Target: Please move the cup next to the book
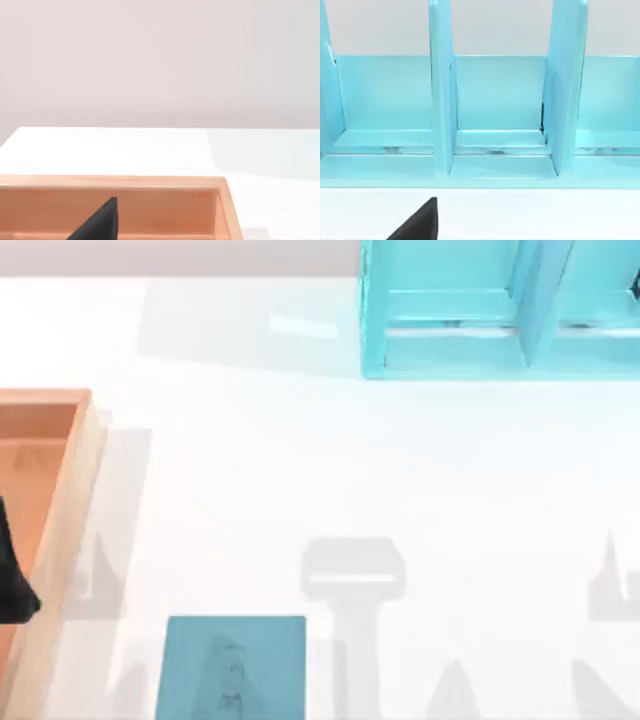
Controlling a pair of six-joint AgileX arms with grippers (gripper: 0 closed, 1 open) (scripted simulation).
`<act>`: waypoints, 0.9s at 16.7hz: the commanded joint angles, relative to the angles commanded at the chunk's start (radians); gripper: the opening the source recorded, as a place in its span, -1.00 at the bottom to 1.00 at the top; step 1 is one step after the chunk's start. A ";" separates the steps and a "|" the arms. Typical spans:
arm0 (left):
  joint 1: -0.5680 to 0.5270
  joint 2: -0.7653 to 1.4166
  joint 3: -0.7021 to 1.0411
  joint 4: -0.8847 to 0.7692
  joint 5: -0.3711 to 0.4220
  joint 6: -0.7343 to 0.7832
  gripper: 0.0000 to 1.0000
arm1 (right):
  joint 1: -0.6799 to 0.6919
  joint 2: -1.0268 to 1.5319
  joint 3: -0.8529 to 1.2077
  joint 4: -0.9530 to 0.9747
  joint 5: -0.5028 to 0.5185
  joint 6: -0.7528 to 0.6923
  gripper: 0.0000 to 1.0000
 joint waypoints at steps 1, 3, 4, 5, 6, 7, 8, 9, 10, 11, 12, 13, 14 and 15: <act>0.000 0.000 0.000 0.000 0.000 0.000 1.00 | 0.000 0.000 0.000 0.000 0.000 0.000 1.00; 0.000 0.000 0.000 0.000 0.000 0.000 1.00 | -0.003 0.009 0.009 -0.007 -0.001 -0.010 1.00; 0.000 0.000 0.000 0.000 0.000 0.000 1.00 | -0.009 0.028 0.027 -0.023 -0.002 -0.031 1.00; 0.000 0.000 0.000 0.000 0.000 0.000 1.00 | -0.019 0.057 0.053 -0.045 -0.003 -0.062 1.00; 0.000 0.000 0.000 0.000 0.000 0.000 1.00 | -0.033 0.094 0.088 -0.074 -0.005 -0.103 1.00; 0.000 0.000 0.000 0.000 0.000 0.000 1.00 | -0.050 0.139 0.129 -0.110 -0.006 -0.155 1.00; 0.000 0.000 0.000 0.000 0.000 0.000 1.00 | -0.070 0.192 0.175 -0.151 -0.006 -0.218 1.00; 0.000 0.000 0.000 0.000 0.000 0.000 1.00 | -0.093 0.252 0.227 -0.197 -0.007 -0.291 1.00; 0.000 0.000 0.000 0.000 0.000 0.000 1.00 | -0.118 0.318 0.281 -0.248 -0.007 -0.375 1.00; 0.000 0.000 0.000 0.000 0.000 0.000 1.00 | -0.144 0.389 0.339 -0.304 -0.006 -0.468 1.00; 0.000 0.000 0.000 0.000 0.000 0.000 1.00 | -0.172 0.465 0.398 -0.363 -0.006 -0.572 1.00; 0.000 0.000 0.000 0.000 0.000 0.000 1.00 | -0.202 0.545 0.459 -0.425 -0.005 -0.685 1.00; 0.000 0.000 0.000 0.000 0.000 0.000 1.00 | -0.231 0.628 0.520 -0.489 -0.004 -0.803 1.00; 0.000 0.000 0.000 0.000 0.000 0.000 1.00 | -0.262 0.713 0.581 -0.556 -0.002 -0.925 1.00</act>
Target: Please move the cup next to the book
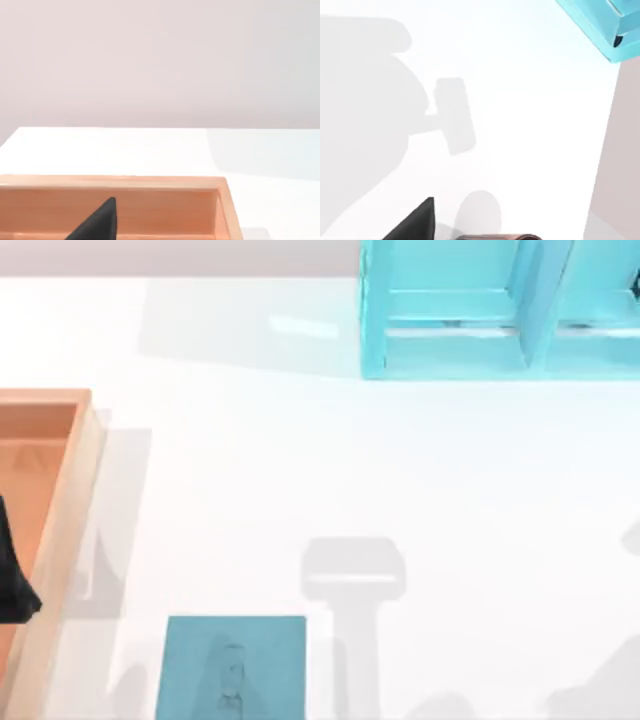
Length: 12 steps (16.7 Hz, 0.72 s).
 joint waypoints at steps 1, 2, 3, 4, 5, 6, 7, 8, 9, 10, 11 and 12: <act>0.000 0.000 0.000 0.000 0.000 0.000 1.00 | -0.030 0.085 0.061 -0.067 0.002 -0.123 1.00; 0.000 0.000 0.000 0.000 0.000 0.000 1.00 | -0.060 0.170 0.122 -0.134 0.004 -0.242 1.00; 0.000 0.000 0.000 0.000 0.000 0.000 1.00 | -0.090 0.252 0.182 -0.200 0.006 -0.356 1.00; 0.000 0.000 0.000 0.000 0.000 0.000 1.00 | -0.118 0.332 0.241 -0.263 0.008 -0.463 1.00; 0.000 0.000 0.000 0.000 0.000 0.000 1.00 | -0.146 0.409 0.299 -0.324 0.010 -0.562 1.00; 0.000 0.000 0.000 0.000 0.000 0.000 1.00 | -0.172 0.482 0.355 -0.381 0.011 -0.654 1.00; 0.000 0.000 0.000 0.000 0.000 0.000 1.00 | -0.197 0.550 0.410 -0.435 0.012 -0.740 1.00; 0.000 0.000 0.000 0.000 0.000 0.000 1.00 | -0.221 0.614 0.463 -0.485 0.012 -0.821 1.00; 0.000 0.000 0.000 0.000 0.000 0.000 1.00 | -0.244 0.672 0.513 -0.530 0.012 -0.898 1.00; 0.000 0.000 0.000 0.000 0.000 0.000 1.00 | -0.265 0.726 0.561 -0.570 0.011 -0.971 1.00; 0.000 0.000 0.000 0.000 0.000 0.000 1.00 | -0.284 0.772 0.604 -0.606 0.010 -1.038 1.00; 0.000 0.000 0.000 0.000 0.000 0.000 1.00 | -0.301 0.813 0.643 -0.637 0.008 -1.097 1.00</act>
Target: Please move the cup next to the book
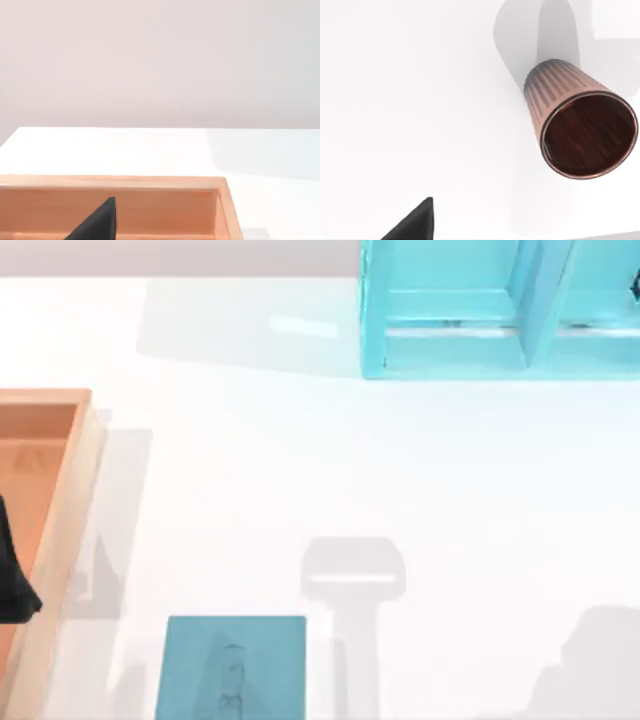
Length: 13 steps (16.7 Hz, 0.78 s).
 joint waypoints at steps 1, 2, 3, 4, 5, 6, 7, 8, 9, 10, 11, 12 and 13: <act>0.000 0.000 0.000 0.000 0.000 0.000 1.00 | -0.014 0.034 0.033 -0.026 -0.002 -0.049 1.00; 0.000 0.000 0.000 0.000 0.000 0.000 1.00 | -0.026 0.062 0.061 -0.047 -0.004 -0.088 1.00; 0.000 0.000 0.000 0.000 0.000 0.000 1.00 | -0.034 0.082 0.081 -0.062 -0.006 -0.117 1.00; 0.000 0.000 0.000 0.000 0.000 0.000 1.00 | -0.040 0.095 0.095 -0.072 -0.007 -0.135 1.00; 0.000 0.000 0.000 0.000 0.000 0.000 1.00 | -0.043 0.102 0.102 -0.077 -0.008 -0.143 1.00; 0.000 0.000 0.000 0.000 0.000 0.000 1.00 | -0.043 0.102 0.102 -0.077 -0.008 -0.143 1.00; 0.000 0.000 0.000 0.000 0.000 0.000 1.00 | -0.043 0.102 0.102 -0.077 -0.008 -0.143 1.00; 0.000 0.000 0.000 0.000 0.000 0.000 1.00 | -0.043 0.102 0.102 -0.077 -0.008 -0.143 1.00; 0.000 0.000 0.000 0.000 0.000 0.000 1.00 | -0.043 0.102 0.102 -0.077 -0.008 -0.143 1.00; 0.000 0.000 0.000 0.000 0.000 0.000 1.00 | -0.038 0.098 0.099 -0.075 -0.007 -0.141 1.00; 0.000 0.000 0.000 0.000 0.000 0.000 1.00 | -0.038 0.100 0.096 -0.072 -0.007 -0.141 1.00; 0.000 0.000 0.000 0.000 0.000 0.000 1.00 | -0.039 0.104 0.084 -0.059 -0.008 -0.140 1.00; 0.000 0.000 0.000 0.000 0.000 0.000 1.00 | -0.039 0.110 0.064 -0.036 -0.008 -0.139 1.00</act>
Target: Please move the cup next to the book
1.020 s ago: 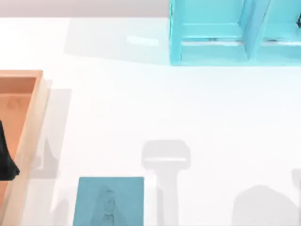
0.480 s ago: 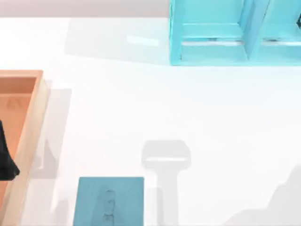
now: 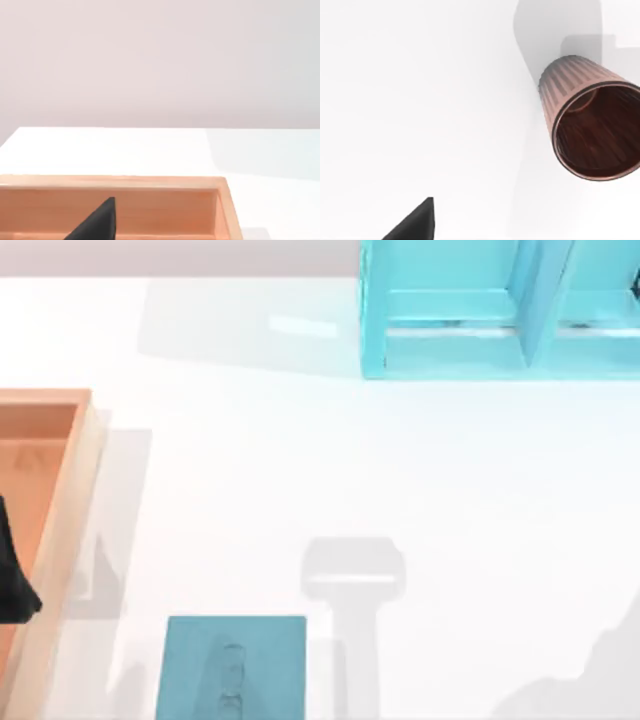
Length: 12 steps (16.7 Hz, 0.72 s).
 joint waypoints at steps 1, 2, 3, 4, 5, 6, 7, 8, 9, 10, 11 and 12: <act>0.000 0.000 0.000 0.000 0.000 0.000 1.00 | 0.000 0.009 -0.026 0.034 0.000 0.001 1.00; 0.000 0.000 0.000 0.000 0.000 0.000 1.00 | 0.000 0.019 -0.057 0.078 0.000 0.001 1.00; 0.000 0.000 0.000 0.000 0.000 0.000 1.00 | 0.001 0.031 -0.092 0.131 0.000 0.002 1.00; 0.000 0.000 0.000 0.000 0.000 0.000 1.00 | 0.001 0.045 -0.130 0.190 0.000 0.002 1.00; 0.000 0.000 0.000 0.000 0.000 0.000 1.00 | 0.001 0.058 -0.166 0.244 0.000 0.002 1.00; 0.000 0.000 0.000 0.000 0.000 0.000 1.00 | 0.001 0.069 -0.199 0.288 0.000 0.002 1.00; 0.000 0.000 0.000 0.000 0.000 0.000 1.00 | 0.001 0.079 -0.228 0.321 0.000 0.002 1.00; 0.000 0.000 0.000 0.000 0.000 0.000 1.00 | 0.001 0.086 -0.249 0.344 0.000 0.002 1.00; 0.000 0.000 0.000 0.000 0.000 0.000 1.00 | 0.001 0.090 -0.261 0.357 0.000 0.002 1.00; 0.000 0.000 0.000 0.000 0.000 0.000 1.00 | 0.001 0.091 -0.263 0.359 0.000 0.002 1.00; 0.000 0.000 0.000 0.000 0.000 0.000 1.00 | 0.001 0.091 -0.263 0.359 0.000 0.002 1.00; 0.000 0.000 0.000 0.000 0.000 0.000 1.00 | 0.001 0.091 -0.263 0.359 0.000 0.002 1.00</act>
